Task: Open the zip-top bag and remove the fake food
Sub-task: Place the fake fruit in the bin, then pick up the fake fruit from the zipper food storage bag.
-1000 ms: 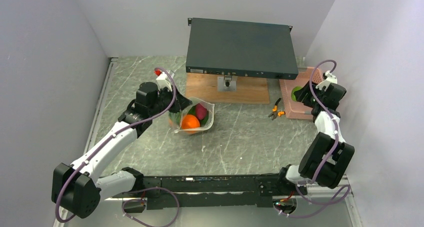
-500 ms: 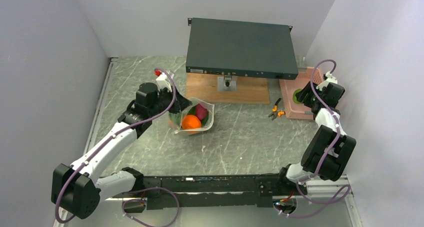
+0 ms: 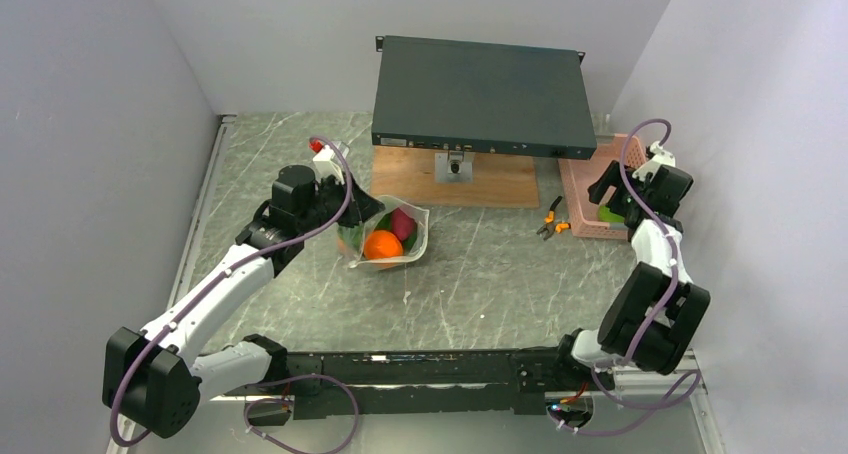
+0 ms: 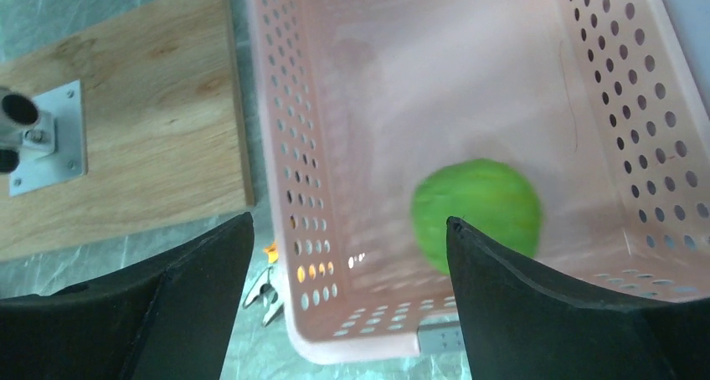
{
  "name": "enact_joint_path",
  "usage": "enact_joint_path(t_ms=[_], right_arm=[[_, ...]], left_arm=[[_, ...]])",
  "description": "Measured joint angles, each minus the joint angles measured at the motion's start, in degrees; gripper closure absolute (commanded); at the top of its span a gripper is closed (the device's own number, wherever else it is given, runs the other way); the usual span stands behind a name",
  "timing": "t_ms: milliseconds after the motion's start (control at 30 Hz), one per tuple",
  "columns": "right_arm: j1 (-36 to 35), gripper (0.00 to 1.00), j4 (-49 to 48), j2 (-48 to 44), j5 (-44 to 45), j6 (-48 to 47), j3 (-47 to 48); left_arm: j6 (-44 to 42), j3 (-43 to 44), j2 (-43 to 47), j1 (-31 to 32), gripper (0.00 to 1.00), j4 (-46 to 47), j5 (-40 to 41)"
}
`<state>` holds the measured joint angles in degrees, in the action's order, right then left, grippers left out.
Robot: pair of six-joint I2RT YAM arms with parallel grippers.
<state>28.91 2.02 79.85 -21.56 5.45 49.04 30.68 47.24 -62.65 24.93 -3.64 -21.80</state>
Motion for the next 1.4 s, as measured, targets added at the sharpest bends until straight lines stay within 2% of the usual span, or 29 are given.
enact_joint_path(t_ms=[167,300,467,600,733,933,1133,1267,1400], right_arm=[[0.17,0.15,5.14,-5.99,-5.75,-6.75,0.00],[0.22,0.18,12.17,-12.28,-15.78,-16.61,0.24],[-0.98,0.18,24.76,-13.94,-29.51,-31.41,2.08],[-7.96,0.18,36.74,-14.10,-36.13,-45.88,2.43],[-20.76,0.17,43.45,-16.37,-39.10,-57.11,2.40],[-40.54,0.19,38.38,-20.26,-39.93,-62.45,2.40],[-57.53,0.31,25.20,-14.10,-35.47,-60.63,3.50],[-65.33,0.38,16.65,-9.33,-31.50,-57.92,5.31],[-70.03,0.47,9.38,-6.23,-27.76,-55.87,6.51]], left_arm=[[-0.04,-0.02,0.00,0.00,1.00,0.28,-0.44],[-0.39,-0.11,0.09,0.00,1.00,1.38,-1.11],[-1.70,-0.20,0.26,0.00,1.00,2.60,-2.64],[-3.13,-0.20,0.26,0.00,1.00,2.56,-4.04],[-4.35,-0.20,0.26,-0.02,1.00,2.56,-5.20],[-5.03,-0.26,0.26,-0.11,1.00,2.99,-6.05],[-5.03,-1.92,1.09,-0.11,1.00,3.98,-6.08],[-4.94,-3.19,1.86,-0.11,1.00,4.55,-6.08],[-4.66,-4.31,2.71,-0.11,1.00,5.55,-6.08]])
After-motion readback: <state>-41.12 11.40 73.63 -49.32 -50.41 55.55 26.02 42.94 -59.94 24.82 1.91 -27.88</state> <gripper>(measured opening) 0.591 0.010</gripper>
